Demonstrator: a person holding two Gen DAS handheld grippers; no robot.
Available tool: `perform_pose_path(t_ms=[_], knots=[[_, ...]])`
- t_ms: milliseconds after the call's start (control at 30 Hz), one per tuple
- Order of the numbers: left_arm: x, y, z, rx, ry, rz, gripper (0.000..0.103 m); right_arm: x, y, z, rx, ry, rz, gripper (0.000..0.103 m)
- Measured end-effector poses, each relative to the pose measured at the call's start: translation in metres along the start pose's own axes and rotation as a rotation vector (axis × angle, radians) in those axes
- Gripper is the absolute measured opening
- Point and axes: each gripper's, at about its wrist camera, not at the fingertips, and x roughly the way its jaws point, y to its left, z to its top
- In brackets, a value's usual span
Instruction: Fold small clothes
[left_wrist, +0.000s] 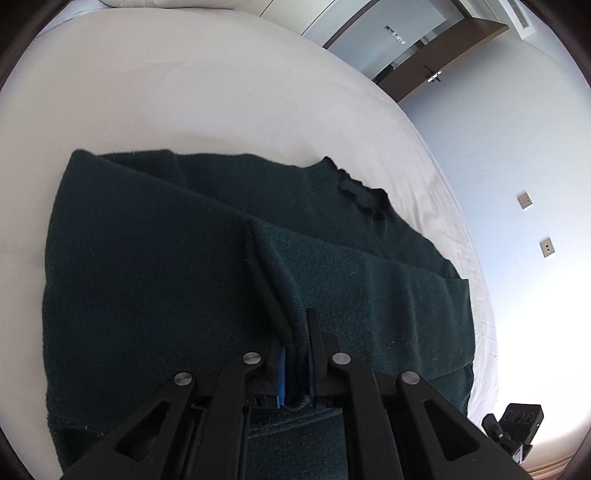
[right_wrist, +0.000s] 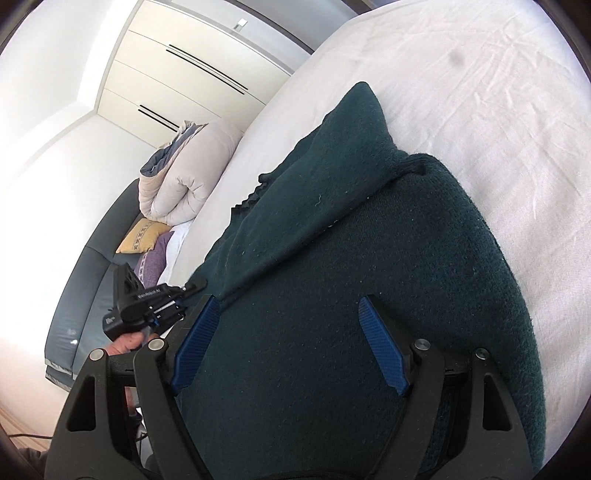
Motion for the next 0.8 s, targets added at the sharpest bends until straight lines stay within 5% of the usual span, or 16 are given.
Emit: perform_pose_path(t_ms=[267, 533, 633, 733, 800], knots=[[0.003, 0.006, -0.004, -0.015, 0.009, -0.022, 0.008, 0.004, -0.004, 0.027, 0.148, -0.011, -0.005, 0.078], [0.002, 0.012, -0.008, -0.051, 0.007, -0.053, 0.011, 0.011, 0.002, 0.021, 0.038, -0.021, -0.064, 0.078], [-0.007, 0.010, -0.010, -0.055, 0.006, -0.043, 0.022, 0.008, 0.006, 0.026, 0.076, -0.010, -0.068, 0.078], [-0.024, 0.005, -0.014, -0.041, -0.006, 0.017, 0.049, -0.001, 0.014, 0.038, 0.078, -0.042, -0.050, 0.078], [-0.040, -0.002, -0.016, -0.005, -0.052, 0.155, 0.060, -0.005, 0.021, 0.049, 0.063, -0.061, -0.038, 0.078]])
